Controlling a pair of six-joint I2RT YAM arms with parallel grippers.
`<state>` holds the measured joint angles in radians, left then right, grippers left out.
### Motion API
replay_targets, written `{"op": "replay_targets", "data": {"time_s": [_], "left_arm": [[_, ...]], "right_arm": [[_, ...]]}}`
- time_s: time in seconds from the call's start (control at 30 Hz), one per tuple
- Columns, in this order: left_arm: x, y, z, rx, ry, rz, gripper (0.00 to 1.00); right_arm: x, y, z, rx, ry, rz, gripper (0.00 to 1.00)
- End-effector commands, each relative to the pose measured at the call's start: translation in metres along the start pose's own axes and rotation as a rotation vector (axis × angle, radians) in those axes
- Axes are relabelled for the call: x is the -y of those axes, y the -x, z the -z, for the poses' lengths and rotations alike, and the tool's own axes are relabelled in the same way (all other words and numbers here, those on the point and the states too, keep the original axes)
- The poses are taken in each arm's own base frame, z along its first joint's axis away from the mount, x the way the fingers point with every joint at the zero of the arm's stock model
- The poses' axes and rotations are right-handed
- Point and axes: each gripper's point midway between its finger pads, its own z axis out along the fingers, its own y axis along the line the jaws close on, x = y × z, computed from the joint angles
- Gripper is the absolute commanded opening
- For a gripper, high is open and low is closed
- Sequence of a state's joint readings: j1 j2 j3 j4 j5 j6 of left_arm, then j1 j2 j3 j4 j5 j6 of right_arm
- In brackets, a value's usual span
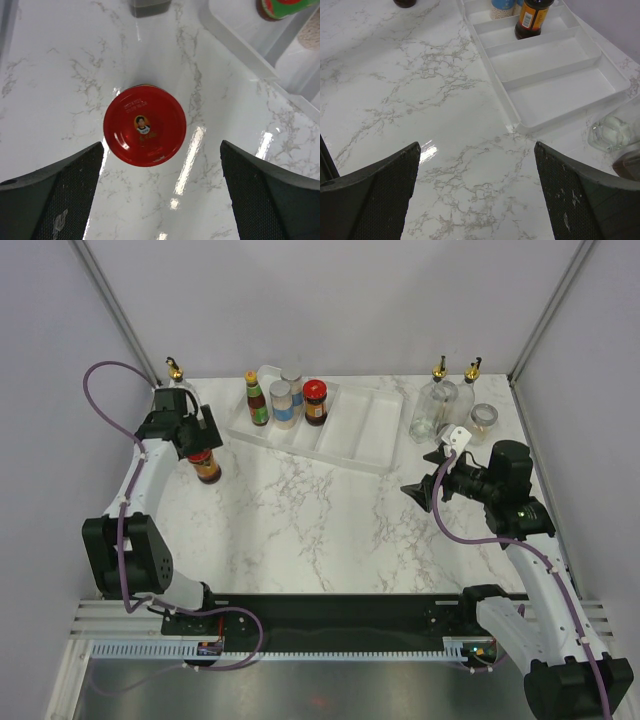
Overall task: Organize the condiment bottles
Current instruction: Pick up the bottle from the center of the board.
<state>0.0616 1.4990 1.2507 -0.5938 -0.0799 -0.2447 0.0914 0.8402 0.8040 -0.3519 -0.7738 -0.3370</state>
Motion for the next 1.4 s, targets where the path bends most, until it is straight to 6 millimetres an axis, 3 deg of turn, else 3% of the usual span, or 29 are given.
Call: {"op": "replay_targets", "data": {"time_s": [0.0,0.13,0.3,0.53,0.93,1.03,1.2,1.23,1.27,1.3,1.37], "left_arm": [[-0.024,-0.001,0.006,-0.007,0.132,0.021,1.0],[-0.028,0.002,0.008,0.004,0.151,0.008,1.0],[-0.026,-0.013,-0.016,-0.083,0.118,-0.001,1.0],[-0.015,-0.024,-0.035,-0.151,0.055,-0.006,0.97],[-0.016,-0.002,-0.029,-0.093,0.077,-0.004,0.9],[-0.013,-0.005,-0.031,-0.105,0.061,0.0,0.75],[-0.009,-0.011,-0.032,-0.122,0.037,-0.002,0.4],[-0.009,-0.011,-0.032,-0.122,0.035,-0.004,0.32],[-0.008,-0.011,-0.031,-0.123,0.025,-0.006,0.16],[-0.006,-0.01,-0.03,-0.12,0.016,-0.008,0.05],[0.002,-0.004,-0.02,-0.097,-0.026,-0.001,0.02]], "right_arm": [[-0.001,0.01,0.001,0.039,0.016,0.042,0.98],[-0.002,0.011,0.001,0.041,0.017,0.041,0.98],[-0.001,0.01,0.001,0.038,0.014,0.042,0.98],[-0.001,0.01,0.001,0.037,0.013,0.043,0.98],[0.001,0.008,0.0,0.033,0.008,0.042,0.98],[0.001,0.009,0.001,0.035,0.006,0.044,0.98],[0.0,0.01,0.001,0.035,0.009,0.044,0.98],[0.0,0.01,0.001,0.036,0.008,0.045,0.98],[0.0,0.01,0.001,0.037,0.007,0.046,0.98],[0.001,0.01,0.001,0.037,0.005,0.046,0.98],[0.001,0.01,0.001,0.037,0.005,0.046,0.98]]}}
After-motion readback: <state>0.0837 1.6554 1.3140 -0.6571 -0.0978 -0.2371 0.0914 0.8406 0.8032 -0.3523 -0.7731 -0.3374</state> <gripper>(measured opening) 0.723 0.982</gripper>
